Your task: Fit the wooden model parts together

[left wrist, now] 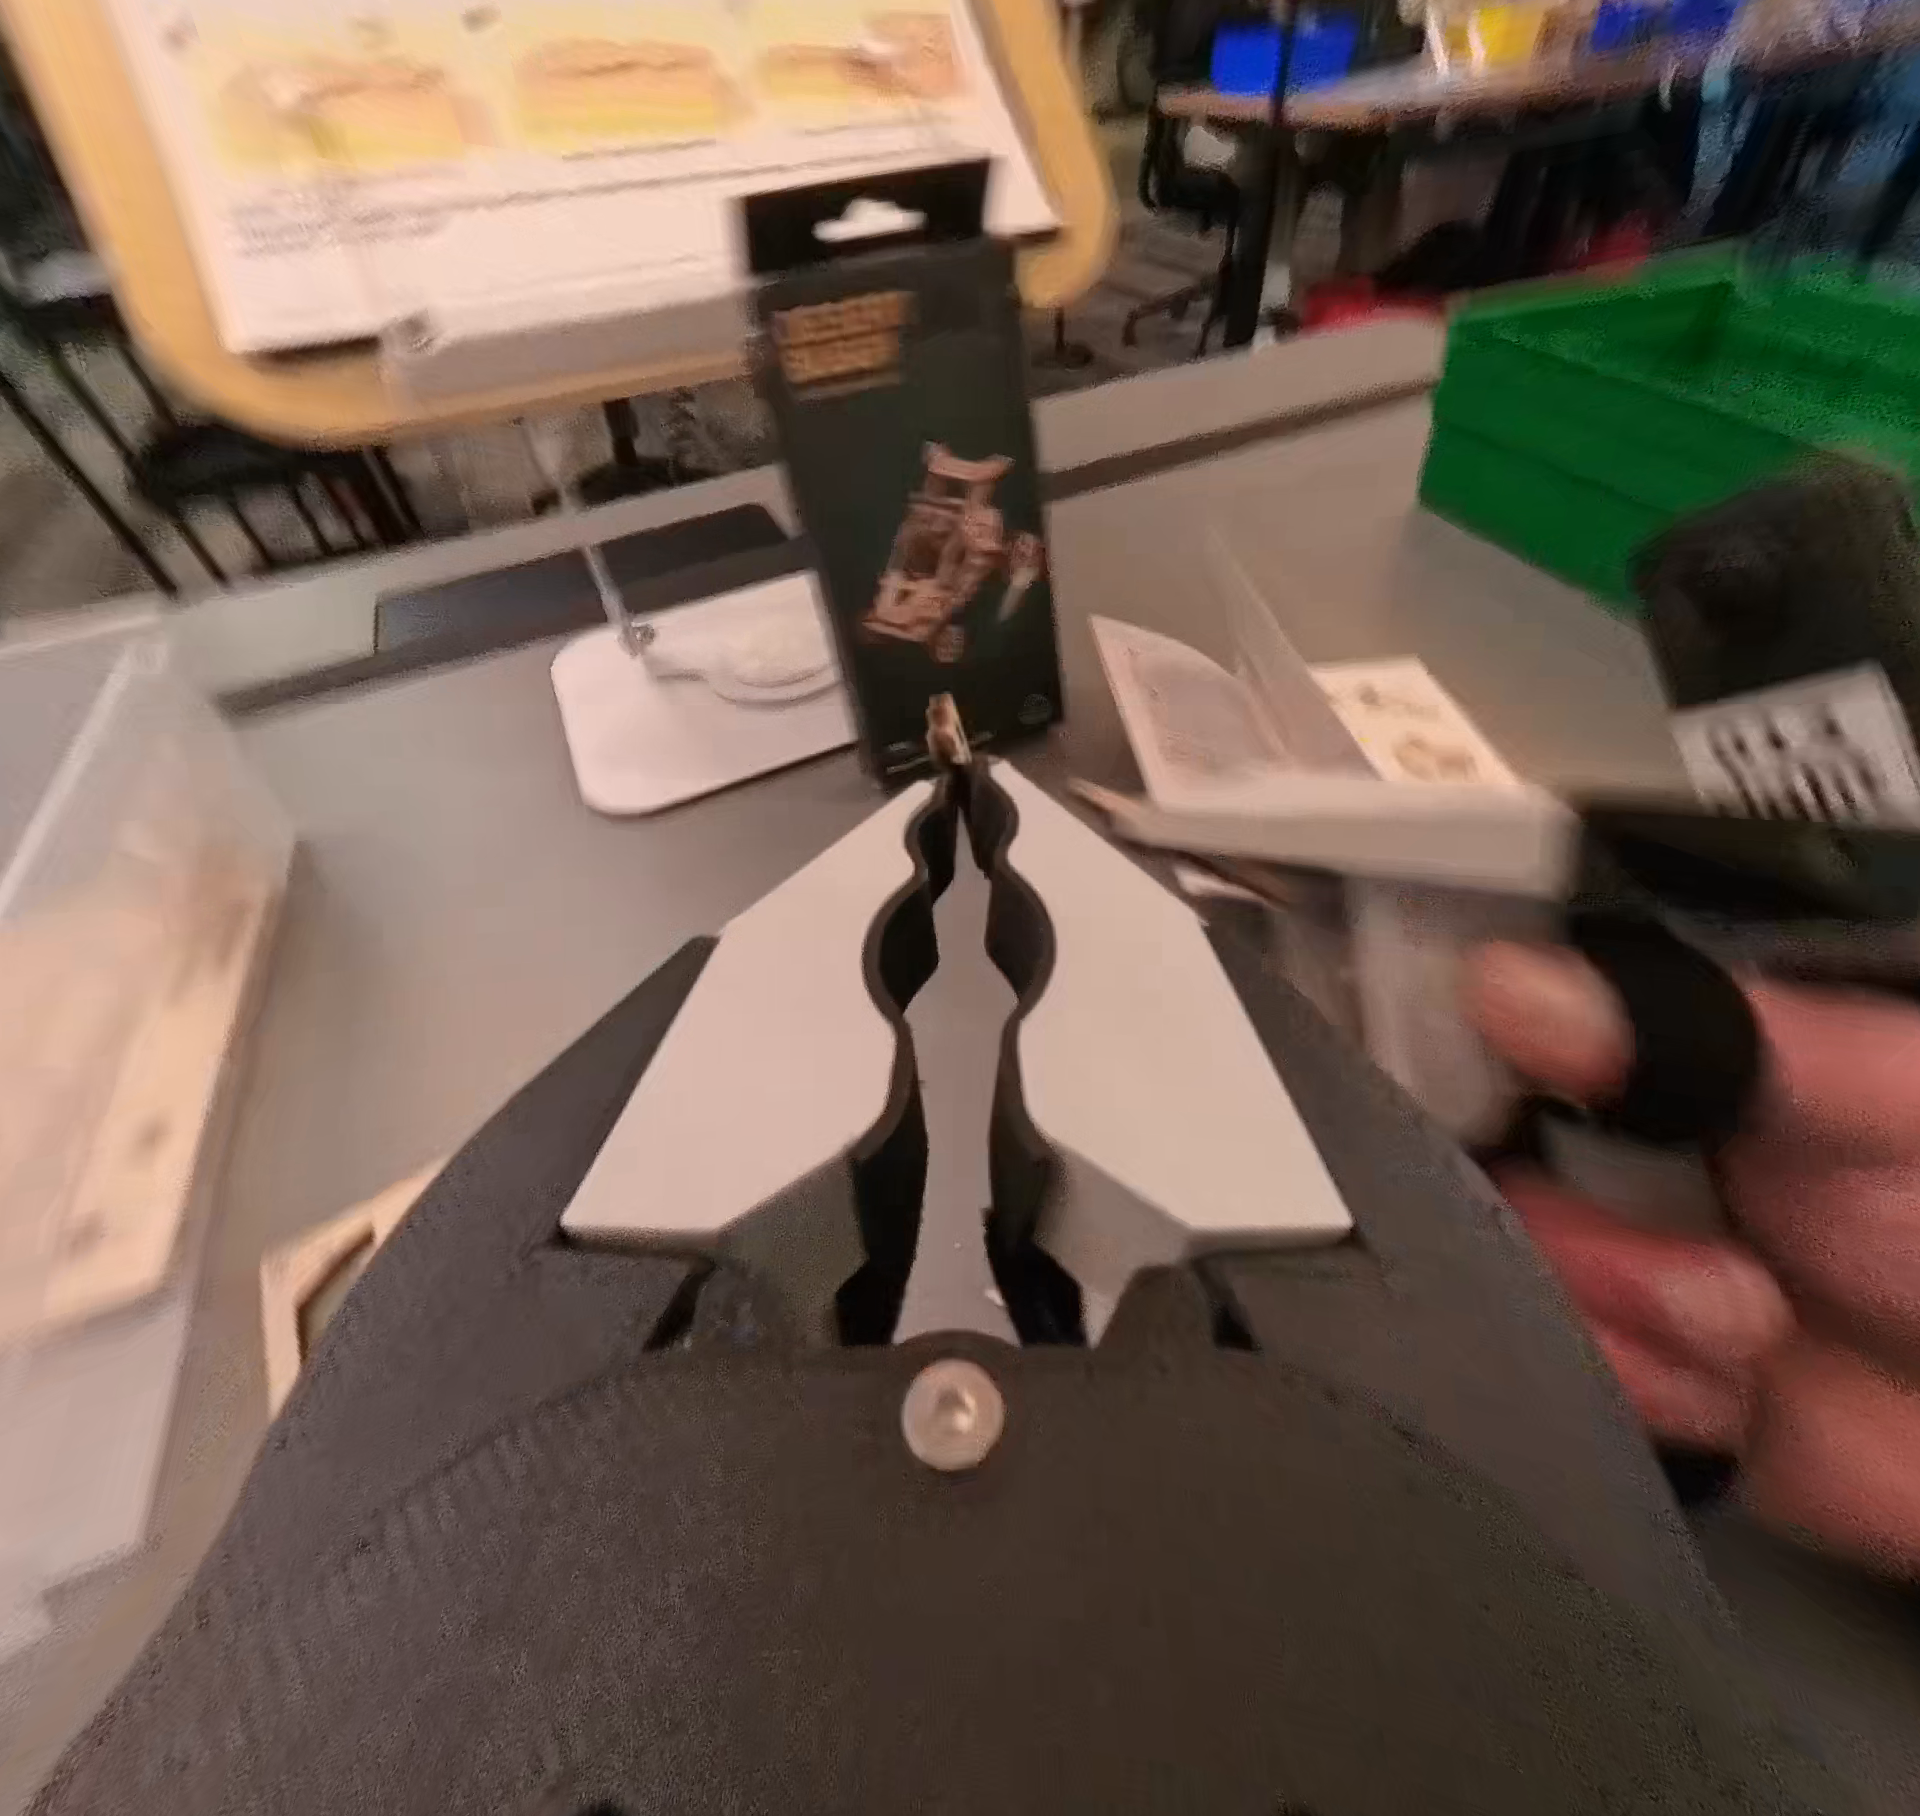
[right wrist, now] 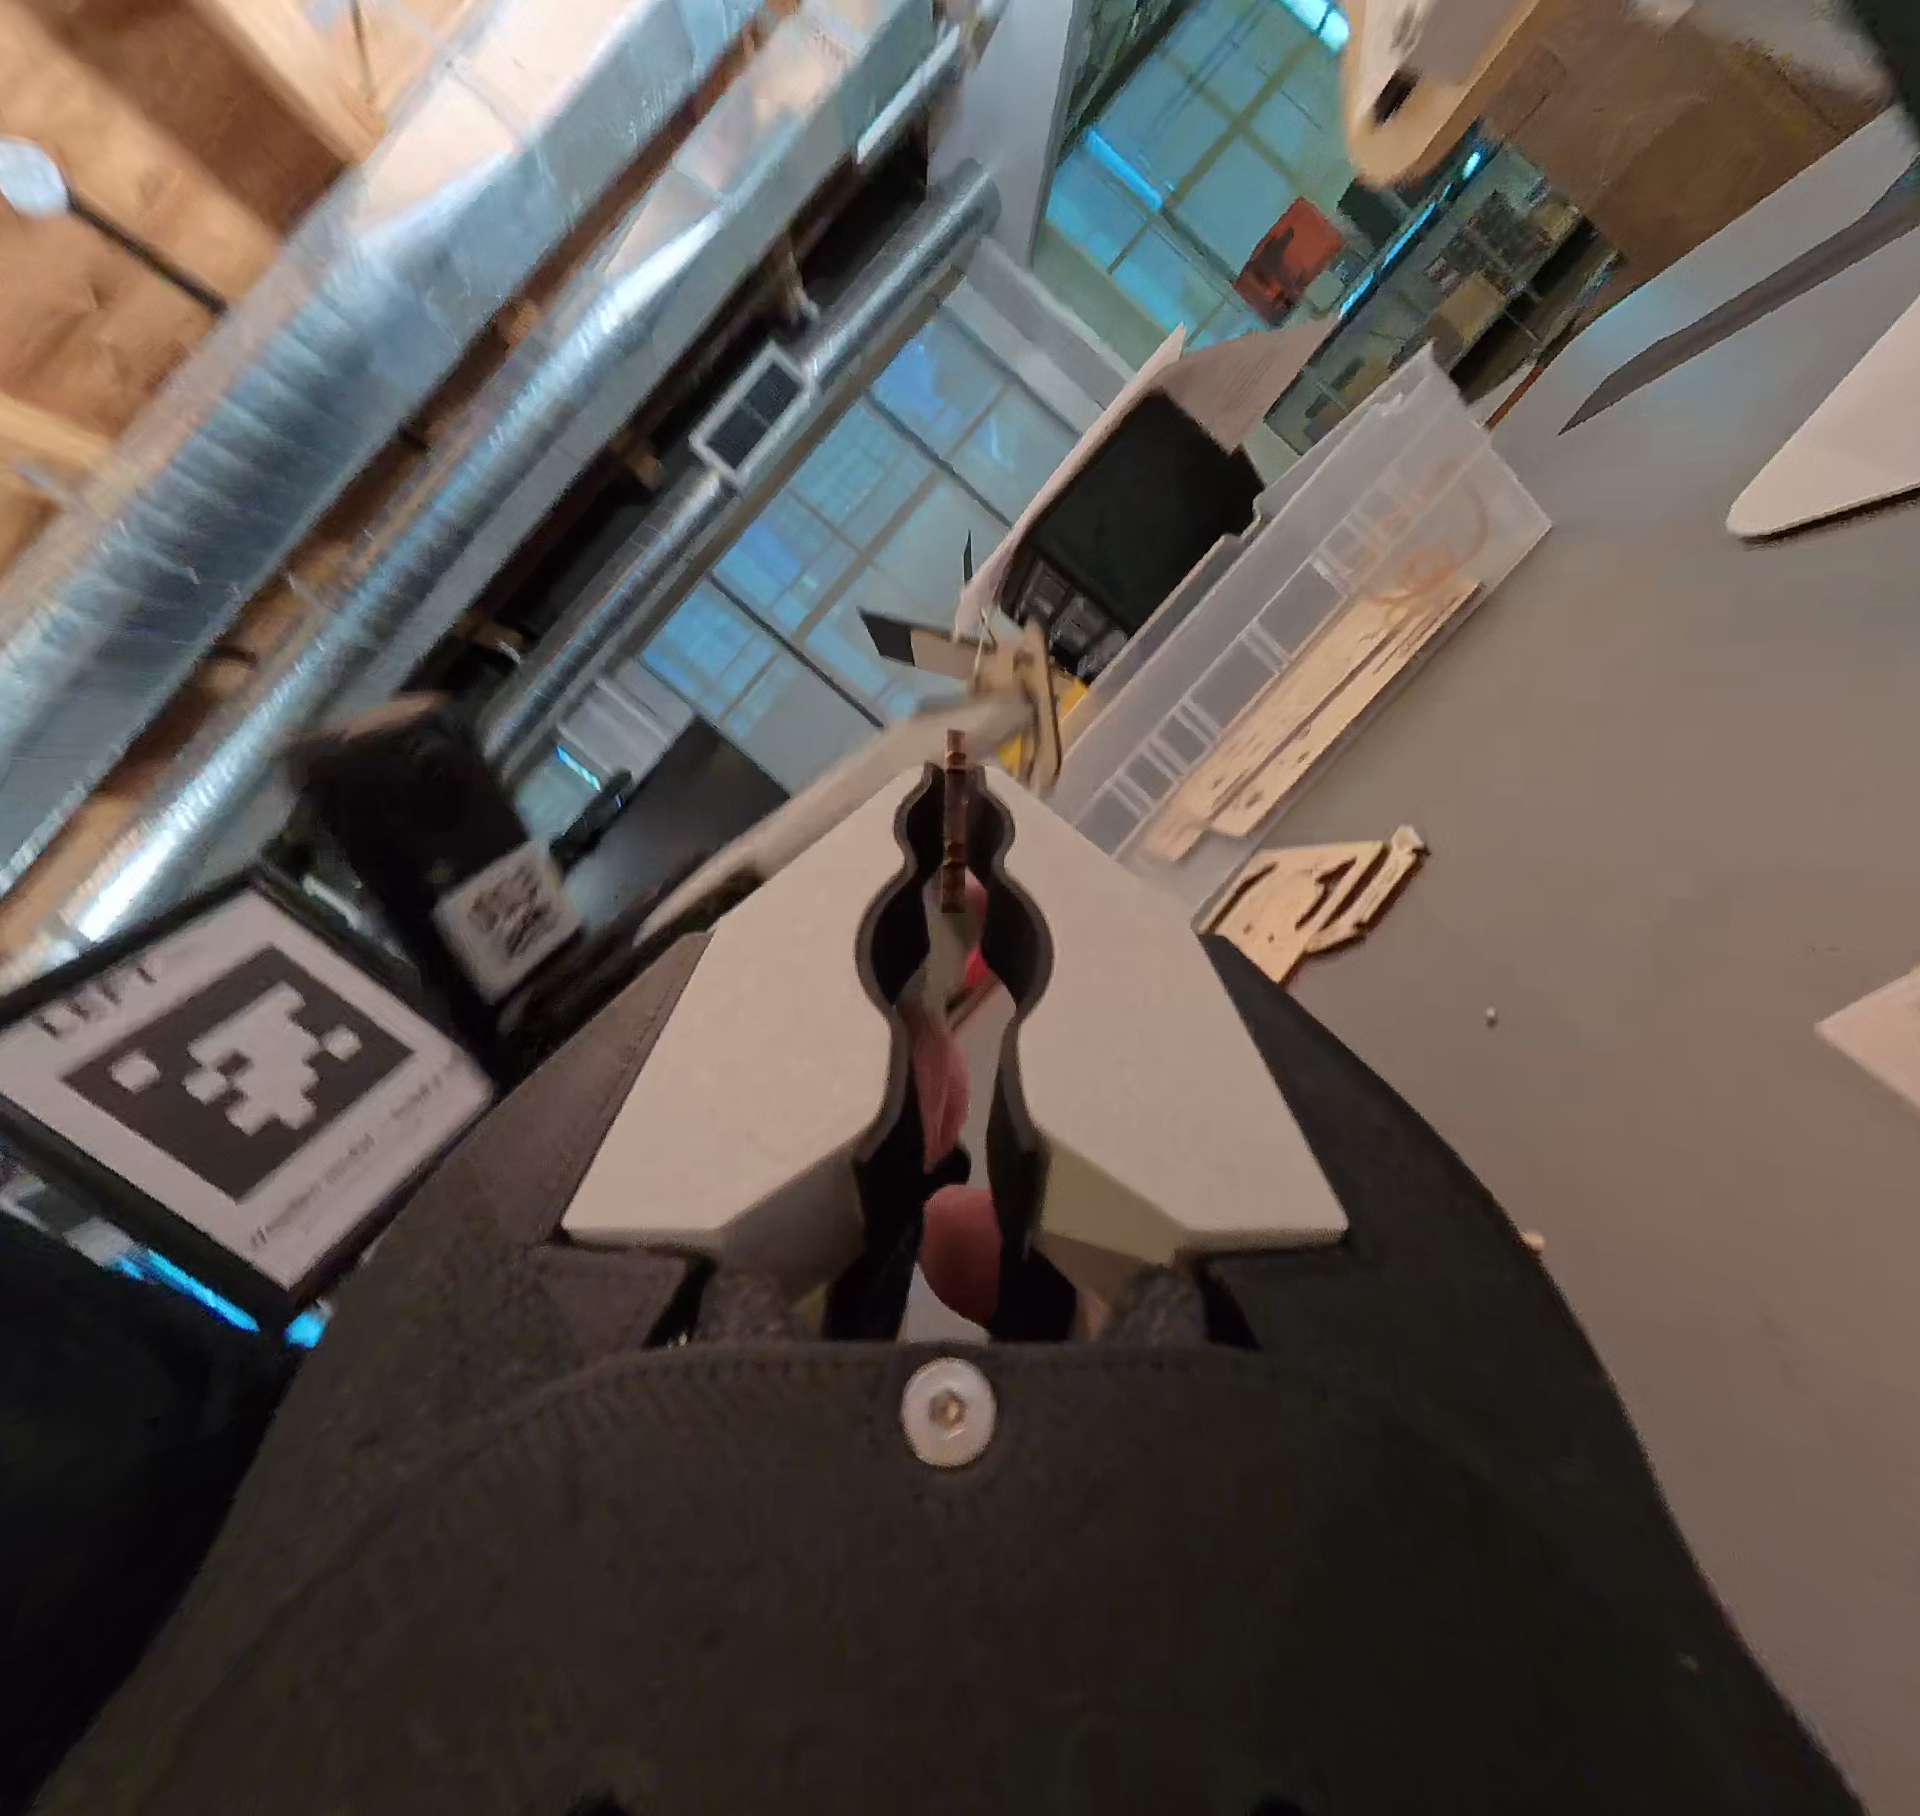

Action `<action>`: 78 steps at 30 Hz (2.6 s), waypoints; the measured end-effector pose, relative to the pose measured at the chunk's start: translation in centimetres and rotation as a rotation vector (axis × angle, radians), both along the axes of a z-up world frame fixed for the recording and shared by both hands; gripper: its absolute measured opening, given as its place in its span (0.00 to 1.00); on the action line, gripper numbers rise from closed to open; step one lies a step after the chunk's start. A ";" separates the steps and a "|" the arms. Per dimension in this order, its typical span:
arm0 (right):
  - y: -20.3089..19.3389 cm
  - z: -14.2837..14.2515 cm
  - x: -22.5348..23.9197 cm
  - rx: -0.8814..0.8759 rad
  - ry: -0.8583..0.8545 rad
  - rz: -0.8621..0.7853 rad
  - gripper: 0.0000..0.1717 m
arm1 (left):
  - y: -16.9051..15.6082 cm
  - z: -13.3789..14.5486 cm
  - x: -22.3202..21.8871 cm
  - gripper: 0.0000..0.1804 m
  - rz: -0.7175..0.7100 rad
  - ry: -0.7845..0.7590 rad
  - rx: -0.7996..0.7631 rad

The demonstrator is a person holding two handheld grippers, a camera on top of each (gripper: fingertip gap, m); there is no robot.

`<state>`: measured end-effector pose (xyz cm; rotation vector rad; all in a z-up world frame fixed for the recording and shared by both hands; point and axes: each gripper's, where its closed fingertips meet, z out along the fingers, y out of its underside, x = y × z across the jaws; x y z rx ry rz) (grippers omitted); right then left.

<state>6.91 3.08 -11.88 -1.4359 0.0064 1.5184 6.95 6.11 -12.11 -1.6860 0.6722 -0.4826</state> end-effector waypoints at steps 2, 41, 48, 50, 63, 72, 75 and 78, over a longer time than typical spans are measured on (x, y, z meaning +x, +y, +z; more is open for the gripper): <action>-0.9 -1.2 -1.0 -0.029 -0.018 0.013 0.01 | 2.3 0.8 -3.1 0.00 0.050 -0.134 -0.080; 0.9 -0.7 0.1 0.344 -0.895 -0.060 0.01 | -1.7 -0.7 0.0 0.01 -0.175 0.081 0.001; 1.0 -0.3 0.5 0.274 -0.784 -0.044 0.01 | -2.0 -0.4 0.6 0.01 -0.182 0.173 0.085; 0.9 -0.2 0.5 0.271 -0.761 -0.042 0.01 | -2.0 -0.3 0.7 0.01 -0.181 0.213 0.129; -0.1 0.7 0.7 0.268 -0.721 0.122 0.01 | -3.2 0.6 1.1 0.00 -0.307 0.443 0.367; -0.3 1.1 0.2 0.278 -0.685 0.141 0.01 | -2.9 1.2 0.3 0.03 -0.286 0.422 0.356; -0.4 1.1 0.0 0.289 -0.689 0.133 0.01 | -3.1 1.5 0.5 0.02 -0.292 0.380 0.342; -0.5 1.5 0.1 0.302 -0.677 0.118 0.01 | -3.2 1.8 0.6 0.01 -0.293 0.369 0.338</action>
